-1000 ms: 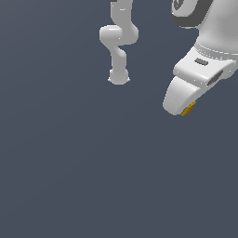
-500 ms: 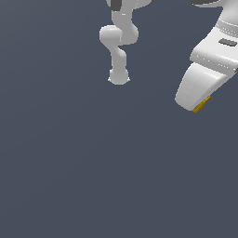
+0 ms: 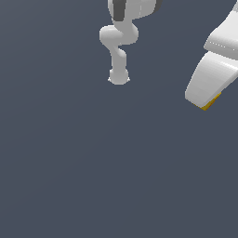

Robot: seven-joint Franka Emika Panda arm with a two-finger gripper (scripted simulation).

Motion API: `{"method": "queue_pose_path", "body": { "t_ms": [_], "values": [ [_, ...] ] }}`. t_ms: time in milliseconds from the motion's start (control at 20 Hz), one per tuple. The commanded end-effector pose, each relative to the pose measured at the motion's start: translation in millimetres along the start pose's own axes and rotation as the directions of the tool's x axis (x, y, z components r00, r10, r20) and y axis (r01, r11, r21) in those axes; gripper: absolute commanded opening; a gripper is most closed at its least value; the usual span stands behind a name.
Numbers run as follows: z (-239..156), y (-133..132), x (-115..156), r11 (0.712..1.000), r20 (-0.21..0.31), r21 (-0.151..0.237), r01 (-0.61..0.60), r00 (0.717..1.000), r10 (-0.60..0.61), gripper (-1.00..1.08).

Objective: Pick up the object and move it to a goal position.

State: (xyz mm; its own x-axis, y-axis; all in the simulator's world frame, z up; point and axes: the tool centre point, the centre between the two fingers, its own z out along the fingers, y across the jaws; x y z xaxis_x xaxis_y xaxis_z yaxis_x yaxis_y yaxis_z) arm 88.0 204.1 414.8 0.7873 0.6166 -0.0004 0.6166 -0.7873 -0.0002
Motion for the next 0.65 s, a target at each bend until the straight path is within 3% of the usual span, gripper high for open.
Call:
{"method": "queue_pose_path", "body": {
  "t_ms": [0, 600],
  "values": [
    [-3.2, 0.5, 1.7, 1.000, 0.000, 0.000, 0.000, 1.000, 0.000, -1.00],
    [-7.5, 0.8, 4.8, 1.000, 0.000, 0.000, 0.000, 1.000, 0.000, -1.00]
  ]
}}
